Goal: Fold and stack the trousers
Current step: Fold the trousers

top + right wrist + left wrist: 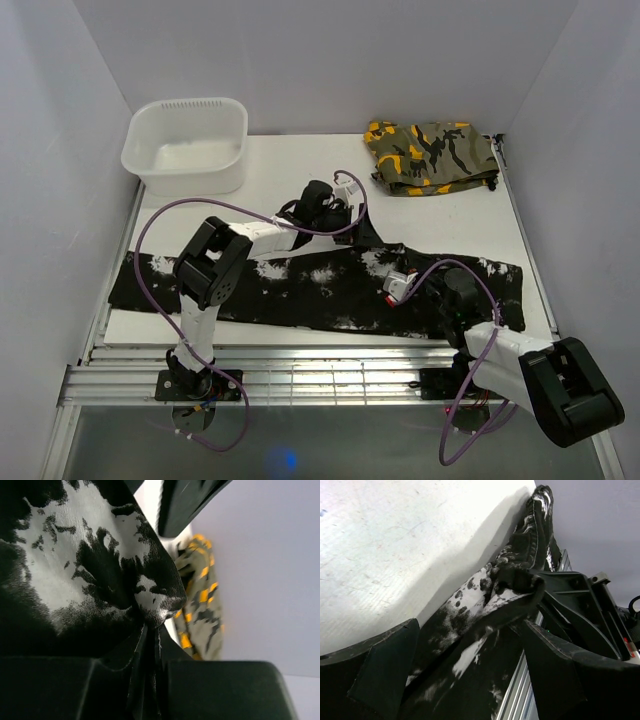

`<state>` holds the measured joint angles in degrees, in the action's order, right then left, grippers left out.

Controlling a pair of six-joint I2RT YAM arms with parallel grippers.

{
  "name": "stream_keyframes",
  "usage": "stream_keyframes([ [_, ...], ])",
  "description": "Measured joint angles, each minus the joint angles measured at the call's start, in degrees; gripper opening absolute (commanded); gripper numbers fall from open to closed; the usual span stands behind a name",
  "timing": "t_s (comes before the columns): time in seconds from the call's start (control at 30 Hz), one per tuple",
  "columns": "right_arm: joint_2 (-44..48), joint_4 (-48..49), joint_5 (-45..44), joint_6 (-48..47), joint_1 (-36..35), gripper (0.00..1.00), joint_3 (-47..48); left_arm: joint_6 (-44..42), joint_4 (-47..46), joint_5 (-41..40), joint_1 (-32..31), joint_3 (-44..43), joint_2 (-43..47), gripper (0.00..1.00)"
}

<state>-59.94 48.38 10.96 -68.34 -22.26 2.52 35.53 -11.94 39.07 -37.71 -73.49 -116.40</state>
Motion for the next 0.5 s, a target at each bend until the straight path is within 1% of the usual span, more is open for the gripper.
stream_keyframes([
  [0.17,0.5,6.1,3.3,-6.3,-0.1,0.08,-0.1,1.4,-0.5,0.4,-2.7,0.0,0.0,0.90],
  [0.33,-0.8,9.3,5.2,-10.8,-0.3,0.08,-0.1,5.0,-1.1,2.1,-5.4,0.3,-0.3,0.89],
  [0.5,-2.7,9.9,6.1,-14.4,-0.4,0.08,-0.1,10.0,-5.4,3.3,-5.7,3.6,-0.3,0.93],
])
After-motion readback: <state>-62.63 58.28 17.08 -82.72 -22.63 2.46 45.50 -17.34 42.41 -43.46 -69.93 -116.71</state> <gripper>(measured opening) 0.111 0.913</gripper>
